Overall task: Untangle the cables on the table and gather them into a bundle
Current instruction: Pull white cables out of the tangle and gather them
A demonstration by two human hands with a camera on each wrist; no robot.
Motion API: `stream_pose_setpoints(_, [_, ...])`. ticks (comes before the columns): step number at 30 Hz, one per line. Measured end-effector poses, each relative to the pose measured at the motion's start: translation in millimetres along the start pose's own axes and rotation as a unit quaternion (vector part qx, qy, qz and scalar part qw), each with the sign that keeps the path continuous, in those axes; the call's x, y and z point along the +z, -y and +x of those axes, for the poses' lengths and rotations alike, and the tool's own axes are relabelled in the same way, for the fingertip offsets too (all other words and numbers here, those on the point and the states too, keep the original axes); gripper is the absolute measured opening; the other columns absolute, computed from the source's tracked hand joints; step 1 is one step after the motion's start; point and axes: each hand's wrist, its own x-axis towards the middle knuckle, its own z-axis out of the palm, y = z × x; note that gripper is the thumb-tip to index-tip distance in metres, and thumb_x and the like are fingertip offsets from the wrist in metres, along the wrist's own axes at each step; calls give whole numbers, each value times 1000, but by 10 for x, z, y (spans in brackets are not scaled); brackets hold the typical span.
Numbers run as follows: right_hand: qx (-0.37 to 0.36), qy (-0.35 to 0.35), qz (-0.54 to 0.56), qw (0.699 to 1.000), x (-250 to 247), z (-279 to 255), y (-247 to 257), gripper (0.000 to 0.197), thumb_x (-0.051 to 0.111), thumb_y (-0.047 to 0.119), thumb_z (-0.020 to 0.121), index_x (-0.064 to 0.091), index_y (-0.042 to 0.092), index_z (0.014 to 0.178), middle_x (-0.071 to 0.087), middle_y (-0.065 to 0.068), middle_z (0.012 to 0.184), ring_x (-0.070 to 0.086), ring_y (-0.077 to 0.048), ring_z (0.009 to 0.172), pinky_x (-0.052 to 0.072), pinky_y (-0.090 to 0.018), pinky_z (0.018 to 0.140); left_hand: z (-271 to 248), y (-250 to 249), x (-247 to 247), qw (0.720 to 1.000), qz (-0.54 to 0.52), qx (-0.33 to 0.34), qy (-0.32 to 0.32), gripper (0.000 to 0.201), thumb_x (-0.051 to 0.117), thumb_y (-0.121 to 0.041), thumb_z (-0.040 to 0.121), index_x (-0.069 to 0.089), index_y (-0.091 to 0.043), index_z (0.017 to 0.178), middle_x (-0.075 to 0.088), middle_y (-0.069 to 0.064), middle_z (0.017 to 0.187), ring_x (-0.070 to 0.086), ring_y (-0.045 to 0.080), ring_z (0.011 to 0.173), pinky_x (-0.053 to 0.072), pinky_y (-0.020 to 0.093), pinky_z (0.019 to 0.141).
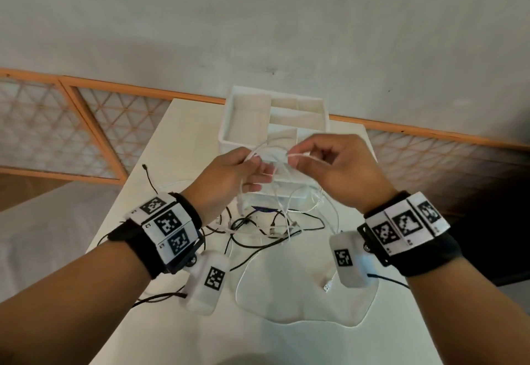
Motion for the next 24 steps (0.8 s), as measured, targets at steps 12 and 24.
stream_pose_setpoints(12, [1,-317,3,948,-593,296,-86,5,75,29,82,77,28,87,64,-6,73,58,-13,70,50,-24,71,-121,416,-220,997,32,-66,12,23,41,-24,106,54,-8,94,36,0,62,42,17,56,48,39,71])
stream_pose_setpoints(24, [323,-56,-246,912,-532,-105,-1166,29,61,31,96,74,4,95,72,-14,96,60,-24,84,41,-28,65,-143,-330,-719,987,-107,62,-108,12,60,-25,95,58,-15,101,37,-7,60,34,9,51,40,24,54])
